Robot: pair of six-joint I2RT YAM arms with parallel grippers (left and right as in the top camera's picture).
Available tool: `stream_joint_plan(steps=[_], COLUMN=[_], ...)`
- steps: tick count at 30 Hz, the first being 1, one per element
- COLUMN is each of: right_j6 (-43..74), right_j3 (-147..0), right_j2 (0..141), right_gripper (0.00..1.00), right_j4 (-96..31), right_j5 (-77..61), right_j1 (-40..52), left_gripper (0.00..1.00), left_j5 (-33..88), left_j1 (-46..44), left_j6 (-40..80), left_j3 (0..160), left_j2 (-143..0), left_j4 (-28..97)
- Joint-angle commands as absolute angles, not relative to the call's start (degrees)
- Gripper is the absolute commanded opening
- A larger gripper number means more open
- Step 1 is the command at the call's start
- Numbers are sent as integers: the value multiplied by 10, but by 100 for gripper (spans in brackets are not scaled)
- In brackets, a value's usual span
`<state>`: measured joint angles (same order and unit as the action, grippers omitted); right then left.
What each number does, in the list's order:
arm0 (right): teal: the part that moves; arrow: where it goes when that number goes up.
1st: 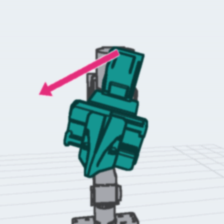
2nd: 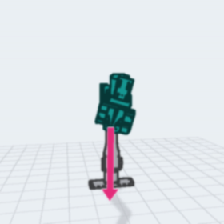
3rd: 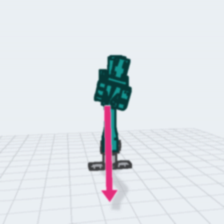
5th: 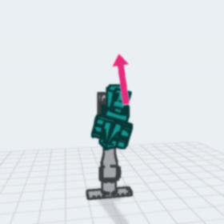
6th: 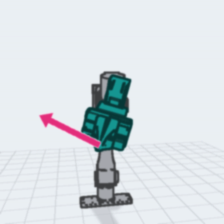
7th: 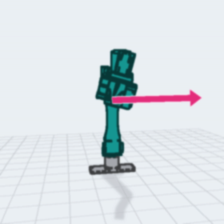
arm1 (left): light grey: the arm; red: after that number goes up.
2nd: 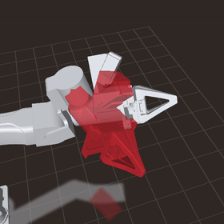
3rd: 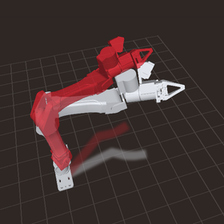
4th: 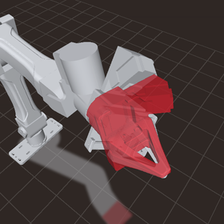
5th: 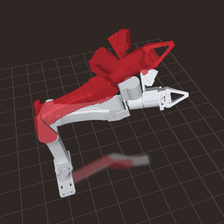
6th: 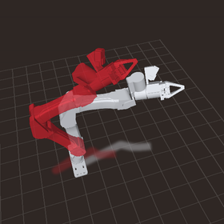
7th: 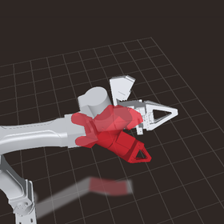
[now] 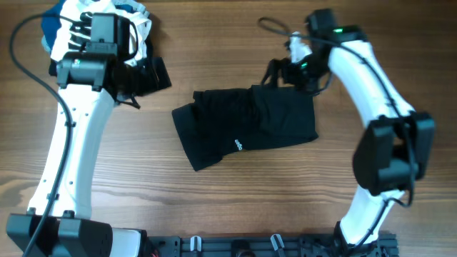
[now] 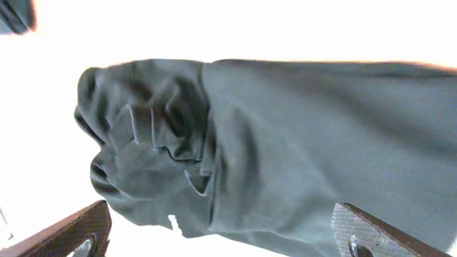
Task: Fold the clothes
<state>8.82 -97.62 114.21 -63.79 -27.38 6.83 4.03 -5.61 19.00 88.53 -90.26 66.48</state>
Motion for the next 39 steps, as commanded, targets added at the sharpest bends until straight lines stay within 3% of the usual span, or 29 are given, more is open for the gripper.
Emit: stream_joint_plan(steps=[1,4,10,23,24,25,27,28,32,37,39], right_j6=[56,-2,-5,-14,-14,-13,-13,-9,1,5,20], right_j3=[-988,-988,-987,-987,-987,-987,-983,-980,-949,-849,-804], right_j2=[1084,1081,1081,1081,1081,1081,1081,1082,1082,1083,1083], right_gripper=[100,100,100,100,100,96,84,77,50,4,4], right_j4=[-632,-642,-635,-645,-647,-649,-655,-655,-655,-592,-544], right_j5=[-299,-324,-322,-313,-312,-304,-287,-283,-281,-286,-307], right_j1=[2,-19,-19,-19,-19,-19,-19,-19,-18,15,36], left_gripper=[100,100,100,100,93,80,34,5,4,4,4], left_j5=[134,202,281,289,288,283,258,256,256,209,192], left_j1=[-55,-55,-55,-106,-112,-112,-109,-105,-73,-47,-47], left_j6=[167,154,136,109,111,112,131,138,154,134,134], left_j3=[781,683,503,444,444,445,445,445,456,531,559], left_j2=[-911,-911,-912,-1028,-1040,-1044,-1045,-1043,-1012,-906,-880], left_j4=[635,536,311,175,165,164,172,174,210,361,412])
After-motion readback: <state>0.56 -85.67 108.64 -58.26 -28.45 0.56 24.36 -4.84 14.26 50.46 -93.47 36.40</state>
